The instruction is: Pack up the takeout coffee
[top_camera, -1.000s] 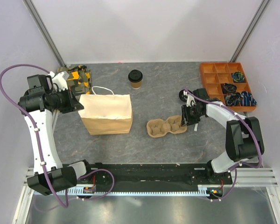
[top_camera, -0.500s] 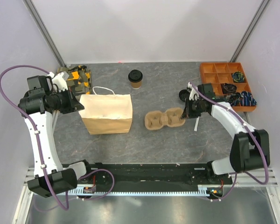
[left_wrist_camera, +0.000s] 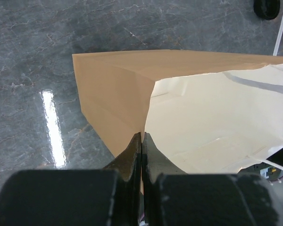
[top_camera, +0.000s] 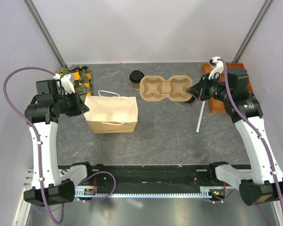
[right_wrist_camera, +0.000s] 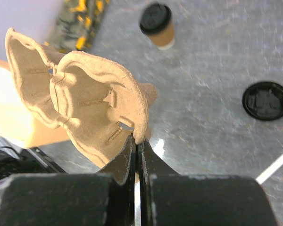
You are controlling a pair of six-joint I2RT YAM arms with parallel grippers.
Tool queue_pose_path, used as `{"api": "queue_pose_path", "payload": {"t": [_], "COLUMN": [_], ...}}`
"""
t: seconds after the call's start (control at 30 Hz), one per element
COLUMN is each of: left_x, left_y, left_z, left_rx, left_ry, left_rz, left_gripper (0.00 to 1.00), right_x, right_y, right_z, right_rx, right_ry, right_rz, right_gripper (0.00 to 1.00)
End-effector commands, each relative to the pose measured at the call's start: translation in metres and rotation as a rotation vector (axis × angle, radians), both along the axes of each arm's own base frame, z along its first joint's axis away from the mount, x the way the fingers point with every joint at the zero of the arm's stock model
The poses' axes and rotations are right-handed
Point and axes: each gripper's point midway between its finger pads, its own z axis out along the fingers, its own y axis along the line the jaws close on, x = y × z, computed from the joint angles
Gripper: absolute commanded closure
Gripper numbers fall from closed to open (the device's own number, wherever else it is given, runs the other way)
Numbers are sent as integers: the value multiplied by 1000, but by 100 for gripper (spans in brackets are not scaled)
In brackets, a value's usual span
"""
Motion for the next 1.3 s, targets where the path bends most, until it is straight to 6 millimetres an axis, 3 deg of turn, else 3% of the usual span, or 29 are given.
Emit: {"api": "queue_pose_path", "payload": {"t": [0.0,0.1,0.3,0.43,0.57,0.73,0.9,1.07,1.27], "left_x": [14,20,22,18,12,1,-3,-4,-6], "left_y": [-4,-14,-35,-50,-69,-108,-127,-124,-125], "left_z": [12,20,28,35,31,27,37,24,10], "left_rx": [5,-9,-85,-164,-253,-409,-394,-365,-374], "left_ry": [-64,-80,-63,-48,16,82,-31,-26,6], "left_rz": [92,121,143,134,90,-46,-182,-162,-134], "left_gripper": [98,98,98,98,98,98,98,98,98], "right_x": [-17,-27,-48,-62,-76,-75,-65,-57,-60], "right_y": [8,13,20,23,31,36,32,34,35], "right_z": [53,72,88,84,77,68,75,105,97], "right_rx": [109,148,176,146,109,61,13,32,52], "right_ry": [-73,-91,-97,-84,-78,-74,-112,-160,-119], "right_rz": [17,36,89,127,181,184,162,150,149], "right_gripper": [100,100,100,100,100,100,100,100,100]}}
